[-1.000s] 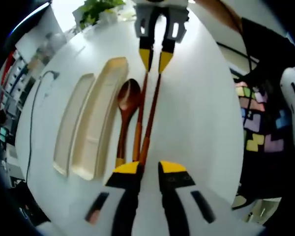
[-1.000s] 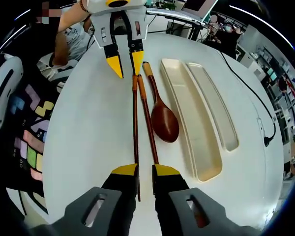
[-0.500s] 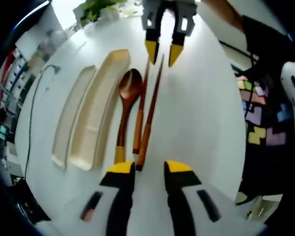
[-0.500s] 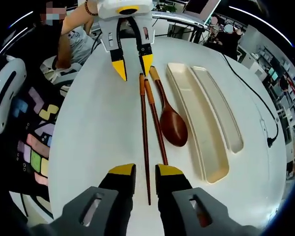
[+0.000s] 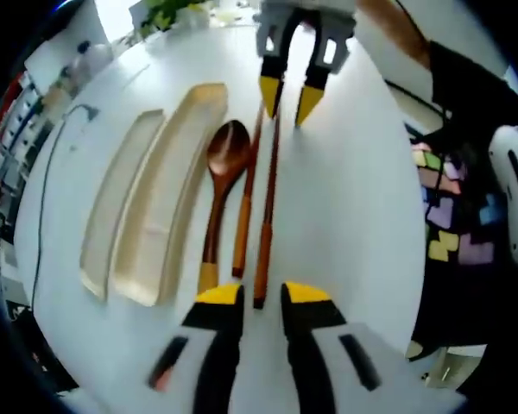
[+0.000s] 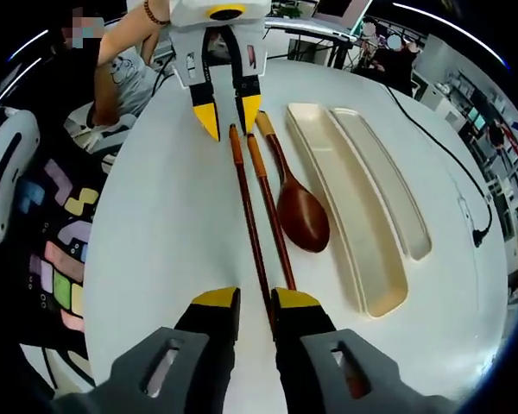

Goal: Arrange the utensils inside the cutlery case until each visible utensil rests in its matching compartment.

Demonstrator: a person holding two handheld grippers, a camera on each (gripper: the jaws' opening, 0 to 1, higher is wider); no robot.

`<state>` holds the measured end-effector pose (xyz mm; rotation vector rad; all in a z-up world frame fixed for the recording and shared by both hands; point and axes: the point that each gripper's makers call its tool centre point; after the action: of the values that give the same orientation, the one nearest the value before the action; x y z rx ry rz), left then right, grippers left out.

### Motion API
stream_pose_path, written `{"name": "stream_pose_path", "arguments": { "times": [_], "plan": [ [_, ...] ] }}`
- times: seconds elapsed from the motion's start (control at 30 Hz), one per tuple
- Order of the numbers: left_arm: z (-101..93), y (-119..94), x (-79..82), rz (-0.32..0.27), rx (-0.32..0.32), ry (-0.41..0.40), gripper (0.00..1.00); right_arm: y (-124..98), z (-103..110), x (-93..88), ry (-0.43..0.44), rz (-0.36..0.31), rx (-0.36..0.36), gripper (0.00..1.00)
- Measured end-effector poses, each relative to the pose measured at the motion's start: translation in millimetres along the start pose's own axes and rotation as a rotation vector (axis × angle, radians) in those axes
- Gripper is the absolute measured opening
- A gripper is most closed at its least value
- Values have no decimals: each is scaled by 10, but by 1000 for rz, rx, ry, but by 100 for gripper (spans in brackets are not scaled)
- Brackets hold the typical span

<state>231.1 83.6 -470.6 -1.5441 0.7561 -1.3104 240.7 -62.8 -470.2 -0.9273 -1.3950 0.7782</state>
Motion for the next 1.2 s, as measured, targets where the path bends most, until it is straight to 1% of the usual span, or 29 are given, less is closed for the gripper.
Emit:
{"name": "stream_pose_path", "arguments": {
  "times": [0.07, 0.1, 0.13, 0.17, 0.2, 0.23, 0.3, 0.4, 0.47, 0.5, 0.53, 0.57, 0.6, 0.67, 0.73, 0.8, 0.9, 0.93, 0.97, 1.0, 1.03, 1.07, 1.13, 1.2],
  "plan": [
    [69, 8, 15, -5, 30, 19, 7, -1, 2, 2, 5, -2, 0, 14],
    [45, 5, 17, -4, 14, 19, 7, -4, 1, 8, 5, -6, -1, 14],
    [41, 1, 18, -1, 11, 25, 7, -8, 2, 10, 7, -9, -1, 14],
    [36, -1, 18, 3, 9, 48, 7, -11, 4, 12, 10, -12, -1, 14],
    [30, 0, 21, 7, 13, 45, 7, -14, 7, 13, 13, -16, 0, 14],
    [26, -4, 21, 14, 24, 60, 7, -15, 8, 14, 14, -19, 1, 13],
    [16, -15, 22, 24, 55, 158, 6, -12, 15, 20, 7, -16, 8, 13],
    [-3, -21, 20, 47, 99, 184, 5, -8, 25, 34, -27, 17, 17, 13],
    [-4, -26, 20, 56, 118, 224, 5, -5, 20, 37, -29, 37, 19, 12],
    [-76, -31, -7, 65, 85, 213, 5, -2, 24, 36, -22, 47, 17, 12],
    [-132, -34, 10, 54, 61, 217, 5, -3, 23, 33, -19, 55, 8, 12],
    [-136, -41, 27, 39, 70, 209, 5, -6, 26, 27, -27, 59, -3, 12],
    [-119, -56, 17, 46, 84, 189, 5, -7, 28, 26, -44, 58, -12, 12],
    [-112, -67, 24, 43, 89, 194, 6, -10, 31, 22, -50, 54, -22, 12],
    [-114, -67, 48, 26, 90, 197, 5, -11, 24, 16, -51, 45, -32, 11],
    [-122, -61, 76, 7, 84, 199, 5, -13, 36, 10, -50, 34, -30, 9],
    [-97, -62, 104, -2, 101, 201, 5, -12, 61, 6, -53, 21, -23, 5],
    [-102, -66, 117, -6, 99, 199, 5, -10, 75, 8, -67, 14, -17, 3],
    [-117, -68, 119, -6, 92, 200, 5, -7, 74, 20, -113, 7, -11, 3],
    [-119, -69, 108, 3, 94, 203, 5, 3, 79, 38, -124, -17, -14, 3],
    [-110, -72, 108, 3, 105, 215, 5, -3, 90, 16, -115, -7, -12, 2],
    [-112, -64, 106, 6, 103, 214, 5, 3, 92, 27, -118, -7, -16, 2],
    [-117, -62, 100, 10, 103, 213, 5, 7, 89, 36, -128, 15, -30, 2],
    [-112, -68, 94, 10, 108, 220, 5, 11, 90, 44, -164, 49, -65, 2]
  ]
}}
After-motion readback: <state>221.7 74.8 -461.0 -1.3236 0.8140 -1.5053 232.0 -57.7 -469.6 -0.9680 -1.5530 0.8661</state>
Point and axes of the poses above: the point that each gripper's makers call its tool centre point, and the gripper's own axes: y roughly forward along the fingers, z roughly to its left, x roughly out of its top
